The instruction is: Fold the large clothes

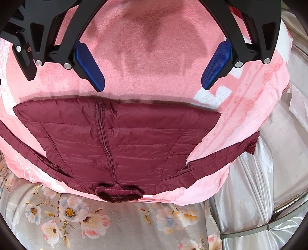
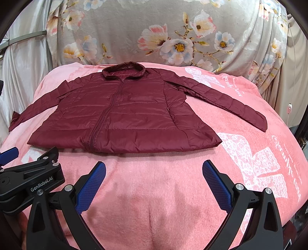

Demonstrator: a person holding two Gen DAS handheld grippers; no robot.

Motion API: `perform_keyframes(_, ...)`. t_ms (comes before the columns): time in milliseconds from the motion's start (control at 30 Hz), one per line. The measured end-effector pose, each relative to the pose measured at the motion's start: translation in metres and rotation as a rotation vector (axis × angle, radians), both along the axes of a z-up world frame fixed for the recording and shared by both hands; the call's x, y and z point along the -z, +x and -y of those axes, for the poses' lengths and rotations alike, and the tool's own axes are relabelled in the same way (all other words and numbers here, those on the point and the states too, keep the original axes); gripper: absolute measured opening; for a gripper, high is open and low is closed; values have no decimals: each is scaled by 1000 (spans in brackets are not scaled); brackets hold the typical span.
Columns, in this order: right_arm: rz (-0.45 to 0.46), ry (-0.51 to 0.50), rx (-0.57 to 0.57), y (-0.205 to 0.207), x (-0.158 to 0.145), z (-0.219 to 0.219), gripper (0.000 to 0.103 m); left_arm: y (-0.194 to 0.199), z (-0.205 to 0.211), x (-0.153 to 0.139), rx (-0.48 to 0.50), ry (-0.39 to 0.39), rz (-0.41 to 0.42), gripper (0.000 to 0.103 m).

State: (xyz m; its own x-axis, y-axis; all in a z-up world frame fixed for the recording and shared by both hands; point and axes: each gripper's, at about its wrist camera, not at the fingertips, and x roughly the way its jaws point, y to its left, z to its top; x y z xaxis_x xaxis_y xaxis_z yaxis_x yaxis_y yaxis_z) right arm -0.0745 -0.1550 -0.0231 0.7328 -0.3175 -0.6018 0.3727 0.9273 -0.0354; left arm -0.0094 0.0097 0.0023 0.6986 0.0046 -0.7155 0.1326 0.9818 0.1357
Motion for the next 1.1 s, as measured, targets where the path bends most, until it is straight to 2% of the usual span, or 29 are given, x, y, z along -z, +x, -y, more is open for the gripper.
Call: perform_keyframes(1100, -2, 5, -2, 2, -2, -1, 98, 3, 2, 3, 0, -1, -5, 98)
